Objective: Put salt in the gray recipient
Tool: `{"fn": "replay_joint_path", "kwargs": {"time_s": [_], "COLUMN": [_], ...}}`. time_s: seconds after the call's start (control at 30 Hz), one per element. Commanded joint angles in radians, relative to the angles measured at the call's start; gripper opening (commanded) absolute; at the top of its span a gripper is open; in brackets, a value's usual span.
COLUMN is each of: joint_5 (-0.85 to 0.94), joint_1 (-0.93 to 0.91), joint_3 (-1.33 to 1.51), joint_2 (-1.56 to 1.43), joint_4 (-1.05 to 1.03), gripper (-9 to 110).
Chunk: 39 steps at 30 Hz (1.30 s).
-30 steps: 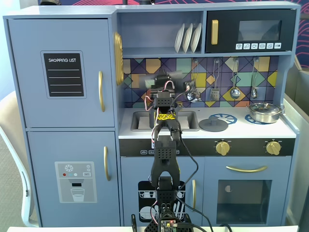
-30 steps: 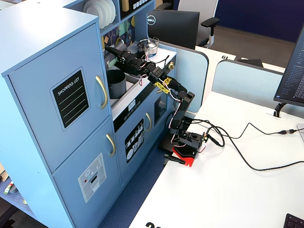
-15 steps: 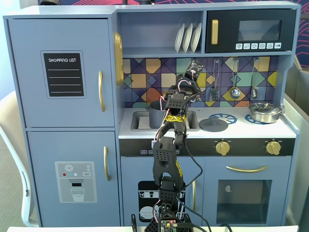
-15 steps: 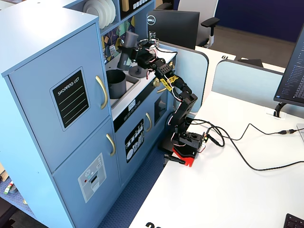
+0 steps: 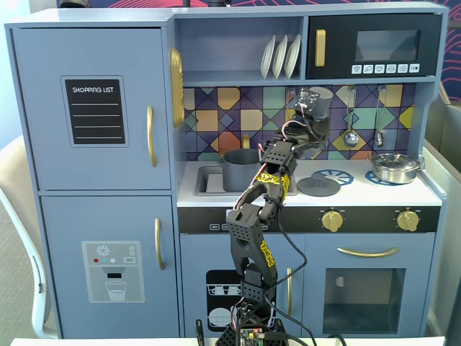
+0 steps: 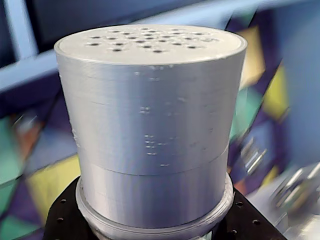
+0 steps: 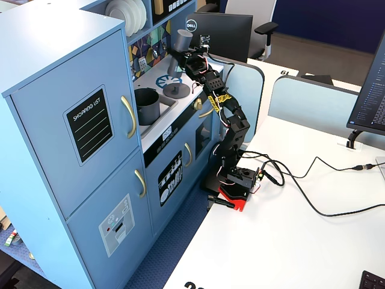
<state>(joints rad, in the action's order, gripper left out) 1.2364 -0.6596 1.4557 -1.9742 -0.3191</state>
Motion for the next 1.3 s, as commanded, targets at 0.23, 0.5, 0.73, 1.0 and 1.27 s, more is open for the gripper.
{"fn": "replay_joint_path", "kwargs": {"time_s": [0.23,0.5,0.73,1.0,1.27], "joint_5": [0.247,0.318,0.33,0.281,0.249], "joint_1": [-0.161,-0.202,-0.21,-0.212,-0.232], "joint_3": [-0.002,-0.006,-0.02,-0.02,0.031], "joint_2": [0.086,0.249,0.35,0.371,0.371], "joint_4": [0.23,0.364,0.388,0.318,0.304], "gripper": [0,0,0,0,0]}}
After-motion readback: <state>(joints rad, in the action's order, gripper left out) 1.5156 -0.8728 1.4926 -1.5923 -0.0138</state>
